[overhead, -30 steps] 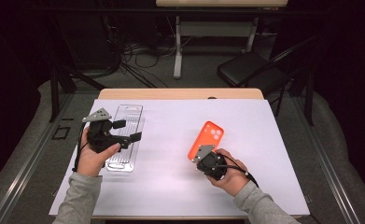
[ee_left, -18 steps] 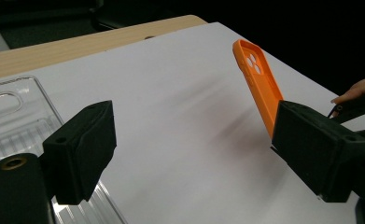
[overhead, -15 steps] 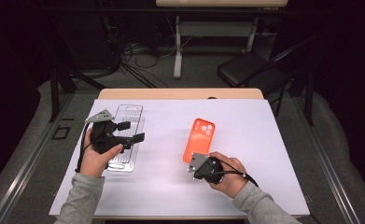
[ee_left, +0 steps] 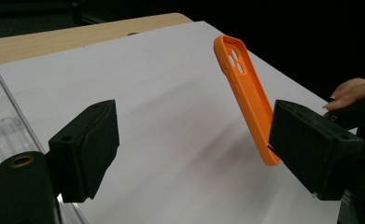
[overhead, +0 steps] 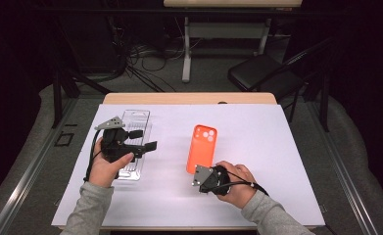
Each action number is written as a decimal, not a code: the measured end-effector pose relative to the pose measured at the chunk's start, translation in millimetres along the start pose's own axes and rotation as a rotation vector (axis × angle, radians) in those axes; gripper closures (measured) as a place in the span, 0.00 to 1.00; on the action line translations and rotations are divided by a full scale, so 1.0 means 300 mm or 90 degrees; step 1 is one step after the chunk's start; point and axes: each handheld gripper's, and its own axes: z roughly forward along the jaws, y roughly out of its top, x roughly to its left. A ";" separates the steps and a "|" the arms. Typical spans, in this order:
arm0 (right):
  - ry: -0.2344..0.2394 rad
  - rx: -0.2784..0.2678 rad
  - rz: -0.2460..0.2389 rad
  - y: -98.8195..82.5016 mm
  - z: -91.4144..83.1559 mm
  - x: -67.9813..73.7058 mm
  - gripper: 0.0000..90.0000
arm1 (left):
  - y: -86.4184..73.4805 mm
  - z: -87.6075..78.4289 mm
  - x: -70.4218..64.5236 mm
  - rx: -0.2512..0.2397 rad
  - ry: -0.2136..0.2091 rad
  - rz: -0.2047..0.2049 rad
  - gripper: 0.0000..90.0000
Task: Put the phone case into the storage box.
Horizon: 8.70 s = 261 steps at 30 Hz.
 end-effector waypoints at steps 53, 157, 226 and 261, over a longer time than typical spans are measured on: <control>-0.035 -0.039 -0.117 0.111 0.020 0.072 1.00 | -0.057 0.127 -0.043 0.064 -0.103 -0.116 0.54; -0.027 -0.121 -0.027 0.105 0.000 0.060 0.59 | -0.102 0.134 -0.017 0.066 -0.129 -0.291 0.89; 0.163 -0.332 0.605 -0.081 -0.045 -0.129 0.63 | -0.112 0.107 -0.128 -0.027 -0.154 -0.168 0.90; 0.209 -0.341 0.700 -0.119 -0.034 -0.138 0.89 | -0.125 0.137 -0.152 -0.019 -0.162 -0.160 0.90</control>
